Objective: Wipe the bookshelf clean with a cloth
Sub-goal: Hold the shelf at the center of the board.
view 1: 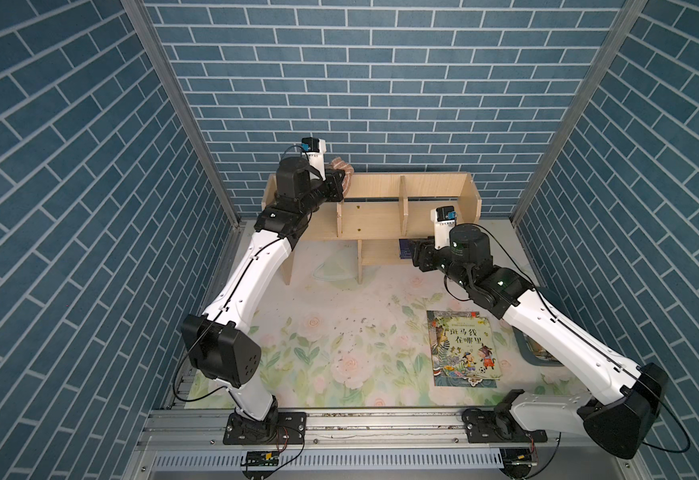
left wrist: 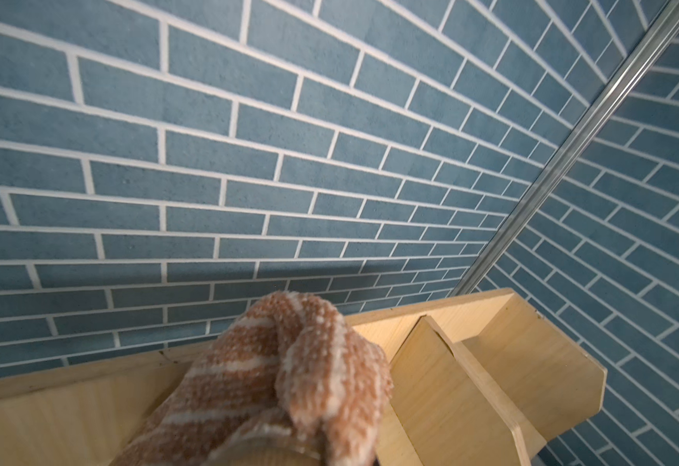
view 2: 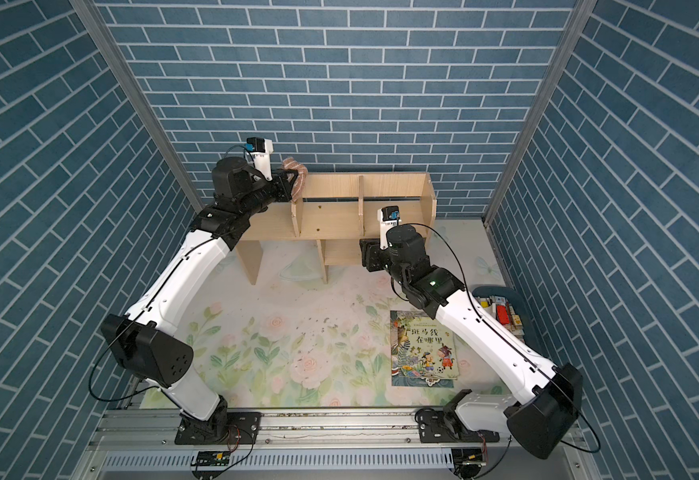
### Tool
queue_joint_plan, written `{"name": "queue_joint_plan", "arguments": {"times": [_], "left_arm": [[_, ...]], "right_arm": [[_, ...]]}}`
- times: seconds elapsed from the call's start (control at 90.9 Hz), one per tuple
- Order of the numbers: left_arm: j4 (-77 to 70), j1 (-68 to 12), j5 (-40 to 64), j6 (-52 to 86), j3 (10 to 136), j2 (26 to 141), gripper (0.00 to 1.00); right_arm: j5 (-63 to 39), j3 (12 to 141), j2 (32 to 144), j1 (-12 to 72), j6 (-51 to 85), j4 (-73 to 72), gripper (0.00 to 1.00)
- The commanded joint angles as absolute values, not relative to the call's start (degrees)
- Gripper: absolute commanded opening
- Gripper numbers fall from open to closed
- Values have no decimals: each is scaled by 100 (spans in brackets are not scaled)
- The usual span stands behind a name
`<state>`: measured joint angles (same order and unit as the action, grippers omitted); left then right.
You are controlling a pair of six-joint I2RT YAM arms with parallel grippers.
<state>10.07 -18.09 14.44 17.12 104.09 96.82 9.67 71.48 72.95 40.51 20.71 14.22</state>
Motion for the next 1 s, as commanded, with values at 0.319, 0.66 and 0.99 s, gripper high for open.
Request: {"name": "queue_joint_plan", "arguments": {"times": [0.319, 0.66, 0.99], "left_arm": [[1299, -786, 264, 1811, 10240, 9350, 0], [1308, -88, -584, 2014, 9482, 8652, 0], [875, -156, 550, 2326, 9123, 8585, 0]], "right_arm": [[1061, 7097, 7134, 4091, 2000, 1397, 64], [1064, 7025, 7080, 4101, 1995, 1371, 64], [1067, 6955, 7001, 4097, 2035, 1358, 64]]}}
